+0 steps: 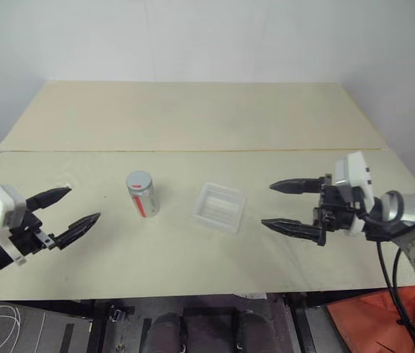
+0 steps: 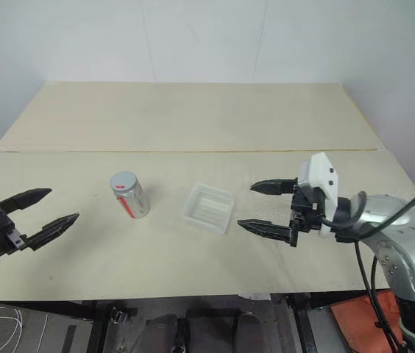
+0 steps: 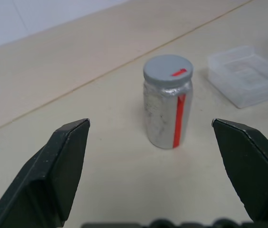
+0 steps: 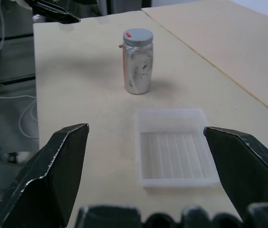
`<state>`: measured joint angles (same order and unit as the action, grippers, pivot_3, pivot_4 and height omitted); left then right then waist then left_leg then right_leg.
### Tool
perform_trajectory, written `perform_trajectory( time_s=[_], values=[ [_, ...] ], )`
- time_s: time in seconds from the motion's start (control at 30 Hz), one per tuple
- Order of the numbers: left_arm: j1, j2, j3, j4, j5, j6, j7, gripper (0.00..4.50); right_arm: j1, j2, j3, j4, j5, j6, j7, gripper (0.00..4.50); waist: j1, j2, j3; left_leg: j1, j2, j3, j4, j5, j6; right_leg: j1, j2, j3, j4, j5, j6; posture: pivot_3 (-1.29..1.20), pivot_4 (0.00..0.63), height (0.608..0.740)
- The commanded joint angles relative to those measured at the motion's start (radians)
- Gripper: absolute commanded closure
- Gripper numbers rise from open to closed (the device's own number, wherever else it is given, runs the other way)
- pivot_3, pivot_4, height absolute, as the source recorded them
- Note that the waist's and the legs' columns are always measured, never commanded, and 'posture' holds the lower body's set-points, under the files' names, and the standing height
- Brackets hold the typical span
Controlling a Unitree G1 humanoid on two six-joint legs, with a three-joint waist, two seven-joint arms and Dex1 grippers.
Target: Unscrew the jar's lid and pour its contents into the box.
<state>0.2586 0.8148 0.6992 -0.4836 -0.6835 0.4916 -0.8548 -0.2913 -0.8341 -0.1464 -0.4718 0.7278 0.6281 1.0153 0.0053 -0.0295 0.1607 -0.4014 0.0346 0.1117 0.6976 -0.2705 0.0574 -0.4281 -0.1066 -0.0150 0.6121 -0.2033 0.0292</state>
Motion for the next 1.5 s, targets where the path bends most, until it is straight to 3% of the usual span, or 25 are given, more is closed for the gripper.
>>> perform_trajectory(
  time_s=[0.03, 0.27, 0.53, 0.63, 0.9, 1.5],
  values=[
    [0.000, 0.020, 0.078, -0.052, -0.035, 0.029, 0.025, 0.02, -0.030, 0.025, 0.029, -0.007, -0.019, -0.055, 0.006, 0.00, 0.001, 0.000, 0.000, 0.000, 0.000, 0.000, 0.000, 0.000, 0.000, 0.000, 0.000, 0.000, 0.000, 0.000, 0.000, 0.00, 0.150, 0.740],
    [-0.034, 0.019, 0.055, -0.069, -0.052, 0.063, 0.056, 0.02, -0.019, 0.050, 0.068, -0.046, -0.069, -0.072, -0.020, 0.00, 0.006, 0.000, 0.000, 0.000, -0.001, 0.000, 0.000, 0.000, -0.001, 0.000, 0.000, 0.000, 0.000, -0.001, -0.002, 0.00, 0.150, 0.740],
    [-0.058, -0.085, -0.121, -0.127, -0.024, 0.036, 0.124, 0.02, -0.046, -0.027, 0.021, -0.031, -0.069, -0.083, 0.024, 0.00, 0.006, 0.000, 0.000, 0.001, -0.001, 0.000, 0.000, 0.000, -0.001, 0.001, 0.000, 0.000, 0.000, 0.000, -0.001, 0.00, 0.150, 0.740],
    [-0.099, -0.172, -0.254, -0.094, 0.102, -0.045, 0.208, 0.02, -0.071, -0.042, 0.040, -0.019, -0.101, -0.074, 0.011, 0.00, 0.006, 0.001, 0.000, 0.002, -0.001, 0.000, 0.000, 0.000, -0.001, 0.003, 0.000, 0.000, 0.000, 0.000, -0.001, 0.00, 0.150, 0.740],
    [-0.098, -0.358, -0.431, -0.113, 0.298, -0.124, 0.406, 0.02, -0.100, -0.099, 0.042, -0.022, -0.119, -0.069, 0.037, 0.00, 0.005, 0.000, 0.000, 0.002, -0.001, 0.000, 0.000, 0.000, 0.000, 0.003, 0.000, 0.000, -0.001, 0.002, 0.002, 0.00, 0.150, 0.740],
    [-0.313, -0.596, -0.639, 0.191, 0.598, -0.278, 0.684, 0.02, -0.101, -0.145, 0.005, -0.070, -0.092, -0.044, 0.035, 0.00, 0.007, 0.000, 0.000, 0.001, -0.001, -0.001, 0.001, 0.000, 0.001, 0.004, 0.000, 0.000, -0.001, 0.002, 0.002, 0.00, 0.150, 0.740]
  ],
)
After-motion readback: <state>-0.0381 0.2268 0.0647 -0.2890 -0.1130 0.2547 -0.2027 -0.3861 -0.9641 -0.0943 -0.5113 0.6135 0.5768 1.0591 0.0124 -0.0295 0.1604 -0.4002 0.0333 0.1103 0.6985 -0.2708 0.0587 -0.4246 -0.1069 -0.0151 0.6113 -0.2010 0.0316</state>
